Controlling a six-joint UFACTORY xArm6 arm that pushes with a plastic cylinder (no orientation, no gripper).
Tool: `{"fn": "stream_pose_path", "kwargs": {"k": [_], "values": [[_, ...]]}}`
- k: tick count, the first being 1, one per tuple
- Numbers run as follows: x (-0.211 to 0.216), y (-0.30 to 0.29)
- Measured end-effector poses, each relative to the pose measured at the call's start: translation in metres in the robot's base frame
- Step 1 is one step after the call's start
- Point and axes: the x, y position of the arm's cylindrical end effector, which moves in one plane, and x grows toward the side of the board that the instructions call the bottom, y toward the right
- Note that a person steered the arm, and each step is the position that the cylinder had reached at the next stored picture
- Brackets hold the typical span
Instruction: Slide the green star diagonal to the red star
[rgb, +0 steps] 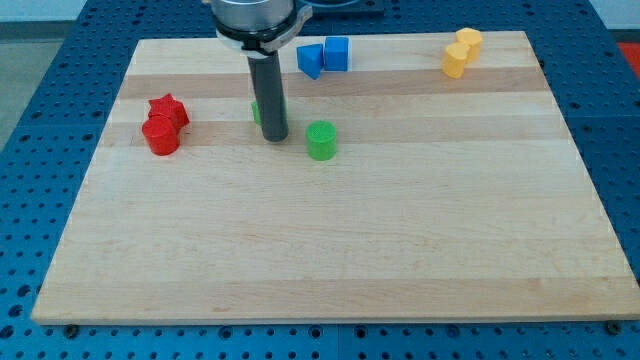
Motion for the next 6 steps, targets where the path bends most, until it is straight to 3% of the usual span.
{"fn": "stream_pose_path", "kwargs": {"k": [4, 6], "values": [[-0.067, 0.002], [-0.067, -0.045]]}}
